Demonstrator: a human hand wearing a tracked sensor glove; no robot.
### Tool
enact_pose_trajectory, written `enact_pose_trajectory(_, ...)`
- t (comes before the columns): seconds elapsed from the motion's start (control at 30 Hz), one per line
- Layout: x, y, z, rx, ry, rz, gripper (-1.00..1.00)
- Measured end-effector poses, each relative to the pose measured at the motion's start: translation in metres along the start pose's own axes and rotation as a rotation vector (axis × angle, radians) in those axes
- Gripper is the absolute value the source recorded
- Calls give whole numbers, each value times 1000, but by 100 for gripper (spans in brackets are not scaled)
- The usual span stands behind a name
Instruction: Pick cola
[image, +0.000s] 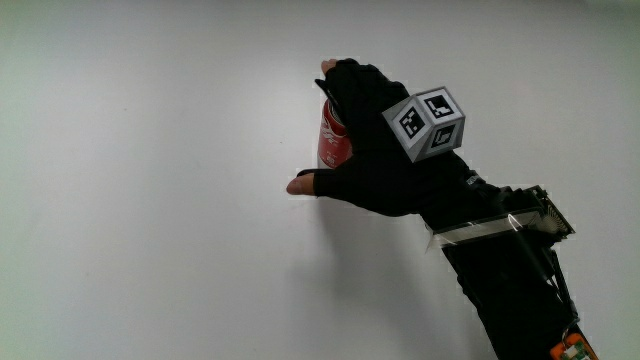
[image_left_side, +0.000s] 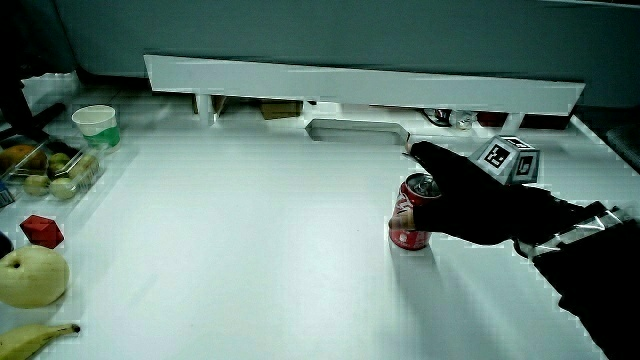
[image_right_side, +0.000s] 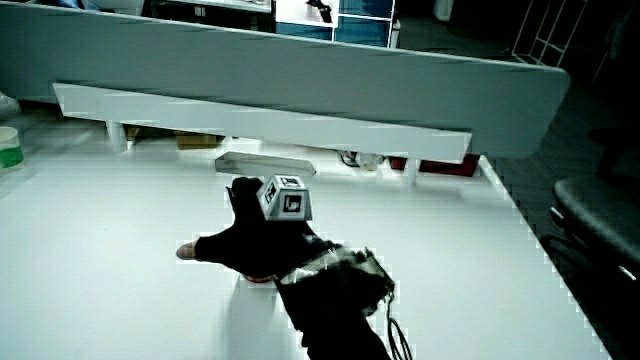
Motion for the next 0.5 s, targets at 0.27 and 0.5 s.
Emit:
enact_pose_trajectory(0.27, 22, 7, -7, -4, 16, -84, 0)
enact_pose_trajectory(0.5, 36, 13, -12, -10, 8, -141, 0)
